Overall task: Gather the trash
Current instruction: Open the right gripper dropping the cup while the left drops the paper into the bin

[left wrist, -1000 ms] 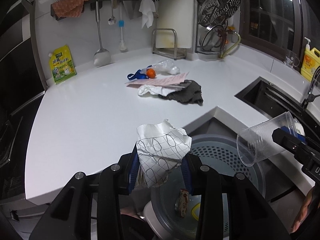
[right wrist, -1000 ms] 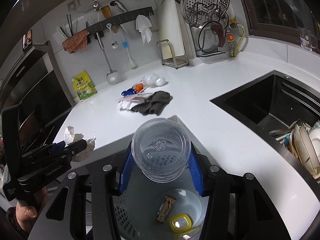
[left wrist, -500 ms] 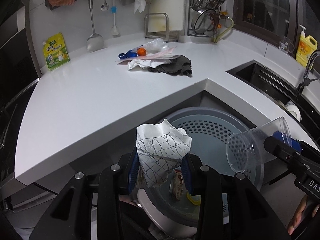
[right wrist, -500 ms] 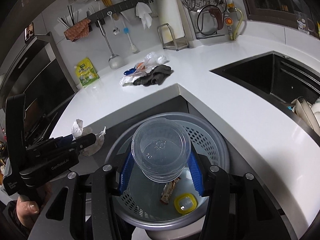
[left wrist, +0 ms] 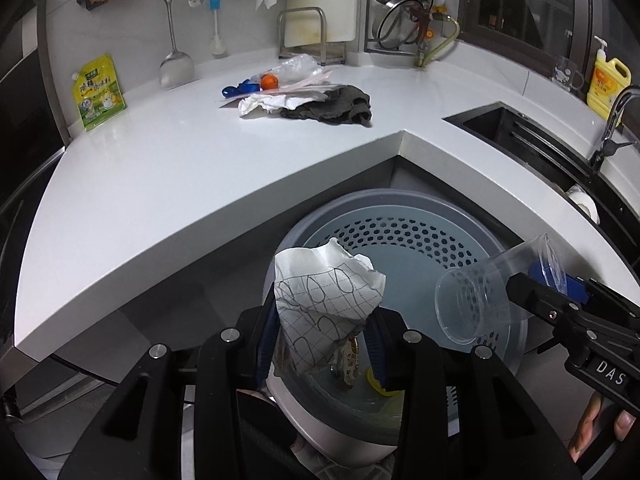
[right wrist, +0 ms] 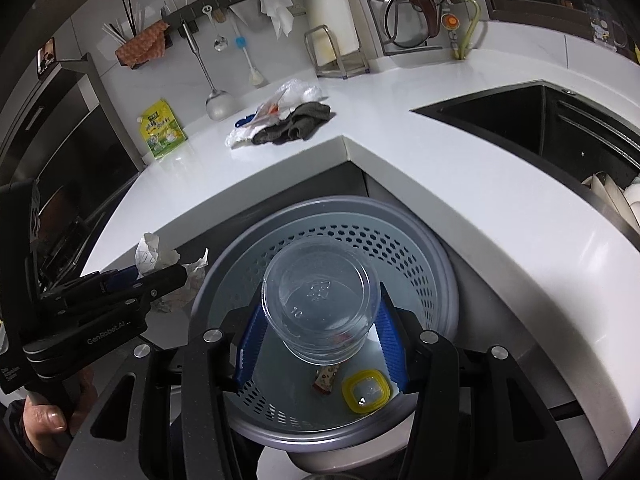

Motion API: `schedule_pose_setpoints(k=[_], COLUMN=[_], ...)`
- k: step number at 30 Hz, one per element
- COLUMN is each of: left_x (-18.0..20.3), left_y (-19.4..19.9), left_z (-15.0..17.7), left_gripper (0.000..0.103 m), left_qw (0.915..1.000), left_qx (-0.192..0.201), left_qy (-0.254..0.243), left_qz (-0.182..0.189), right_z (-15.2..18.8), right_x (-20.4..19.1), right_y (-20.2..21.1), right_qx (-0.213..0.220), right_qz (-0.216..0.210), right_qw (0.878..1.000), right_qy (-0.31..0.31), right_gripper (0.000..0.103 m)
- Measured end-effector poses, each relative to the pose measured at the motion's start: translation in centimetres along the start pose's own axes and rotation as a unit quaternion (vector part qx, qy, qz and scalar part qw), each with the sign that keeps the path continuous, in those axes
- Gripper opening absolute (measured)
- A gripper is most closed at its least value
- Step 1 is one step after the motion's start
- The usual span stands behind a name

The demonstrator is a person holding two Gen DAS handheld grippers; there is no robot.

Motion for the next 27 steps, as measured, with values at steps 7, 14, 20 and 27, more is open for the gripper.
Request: schedule_pose_setpoints(k=[7, 14, 20, 27], left_x=[-0.2, -0.3, -0.9, -1.5], left_y=[-0.8, -1.6, -1.6, -1.4], left_z=[0.5, 1.2, 1.2, 1.0], left_gripper=[0.040, 0.040, 0.051, 0.071], left_qw=[0.9999, 0.9997, 0.9996, 0.9995], left_qx=[-0.013, -0.023, -0.023, -0.016], left_qy=[0.004, 0.005, 0.014, 0.026], left_qz=[0.003, 0.004, 0.003, -0.003], right_z=[0.3, 0.8, 0.8, 0.4], right_x=[0.3, 0.4, 0.6, 1.0], right_y=[-0.5, -1.4, -1.2, -0.6], right_qx=[-0.005, -0.016, -0.013, 0.001], right_qz=[0.002, 0.003, 0.008, 0.012], right_qw=[1.000, 1.000, 1.000, 1.000], right_qy=[-0.005, -0.005, -0.006, -0.010], right_gripper=[0.049, 0.049, 0.052, 0.067])
Point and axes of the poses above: each gripper's, at about its wrist camera, not at the fingertips, and y roughly against the way its jaws point, x to its right, z to its underside, the point moved 9 cm from there along -y, roughly the way its jaws point
